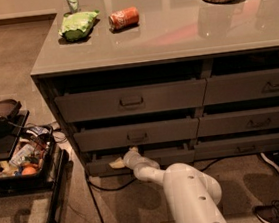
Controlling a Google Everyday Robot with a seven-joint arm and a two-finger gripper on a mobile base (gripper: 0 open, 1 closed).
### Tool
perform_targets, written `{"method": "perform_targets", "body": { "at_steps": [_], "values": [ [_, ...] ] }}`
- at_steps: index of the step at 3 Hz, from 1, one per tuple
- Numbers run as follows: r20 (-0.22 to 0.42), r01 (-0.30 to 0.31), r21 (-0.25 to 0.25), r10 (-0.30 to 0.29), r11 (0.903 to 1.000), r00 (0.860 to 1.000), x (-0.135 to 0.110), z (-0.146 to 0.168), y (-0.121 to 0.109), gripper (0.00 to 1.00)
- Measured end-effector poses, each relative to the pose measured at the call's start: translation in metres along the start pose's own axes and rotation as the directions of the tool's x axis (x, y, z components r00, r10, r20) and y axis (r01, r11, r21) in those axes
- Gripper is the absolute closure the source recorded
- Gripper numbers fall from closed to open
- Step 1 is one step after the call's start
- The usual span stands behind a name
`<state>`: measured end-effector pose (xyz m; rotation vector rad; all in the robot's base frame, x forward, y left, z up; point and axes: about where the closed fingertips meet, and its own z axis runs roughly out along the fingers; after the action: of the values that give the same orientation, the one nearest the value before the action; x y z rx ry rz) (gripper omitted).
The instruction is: Close bottom drawer
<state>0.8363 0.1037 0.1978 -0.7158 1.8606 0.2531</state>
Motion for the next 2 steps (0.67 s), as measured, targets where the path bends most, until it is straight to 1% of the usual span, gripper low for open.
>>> {"method": "perform_targets", "body": {
  "at_steps": [1, 2],
  "values": [
    [0.038, 0.01, 0.005, -0.01, 0.9999, 0.999, -0.0171, 0.011, 0.0033, 0.0],
    [0.038, 0.01, 0.005, -0.01, 0.9999, 0.999, -0.0171, 0.011, 0.0033, 0.0]
  ]
}}
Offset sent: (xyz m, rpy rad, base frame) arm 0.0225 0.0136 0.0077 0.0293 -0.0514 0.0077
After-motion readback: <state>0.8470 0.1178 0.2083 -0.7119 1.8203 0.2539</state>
